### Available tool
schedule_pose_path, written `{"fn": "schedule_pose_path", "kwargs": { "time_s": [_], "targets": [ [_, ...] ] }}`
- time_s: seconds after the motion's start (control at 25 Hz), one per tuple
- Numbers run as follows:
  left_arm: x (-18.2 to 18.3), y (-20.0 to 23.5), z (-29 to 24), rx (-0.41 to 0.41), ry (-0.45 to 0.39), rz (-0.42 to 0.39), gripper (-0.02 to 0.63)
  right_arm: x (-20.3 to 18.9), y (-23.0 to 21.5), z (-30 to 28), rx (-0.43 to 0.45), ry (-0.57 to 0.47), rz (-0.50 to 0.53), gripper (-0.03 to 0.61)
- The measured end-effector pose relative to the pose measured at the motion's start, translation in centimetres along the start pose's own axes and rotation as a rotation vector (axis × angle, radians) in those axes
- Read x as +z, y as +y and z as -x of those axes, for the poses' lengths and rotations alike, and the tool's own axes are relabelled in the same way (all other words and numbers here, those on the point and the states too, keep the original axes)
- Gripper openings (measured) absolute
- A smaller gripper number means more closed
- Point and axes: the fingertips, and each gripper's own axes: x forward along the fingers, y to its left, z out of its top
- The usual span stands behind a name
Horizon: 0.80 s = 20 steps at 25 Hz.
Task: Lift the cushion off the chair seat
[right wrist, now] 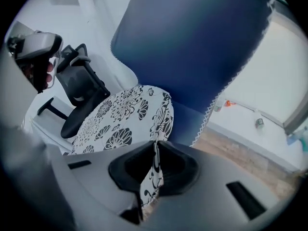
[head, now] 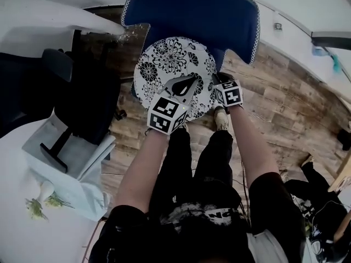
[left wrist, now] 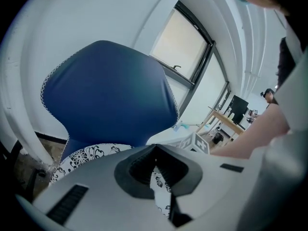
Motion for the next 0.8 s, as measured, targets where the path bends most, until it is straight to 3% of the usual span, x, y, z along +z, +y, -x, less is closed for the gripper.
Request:
{"fn": "schedule_pose_path", "kwargs": {
  "time_s": [0.16,0.36,0.8],
  "targets": [
    [0.9,-0.4,1.4,0.007,0.008,-0.036,0.015,1.9,1.3,2.0,0.015,-0.034,0.039,0.032],
    [2.9,-1.7,3.2,-0.002,-0.022,-0.003,0.015,4.4,3.4,4.9,0.031,-0.053,0.120,0.032],
    [7.6,-2.2,10.7,0.067,-0.118,0.014,0.015,10.5,9.1,12.2,0.057,-0.115,0.286,0.032]
  ]
}}
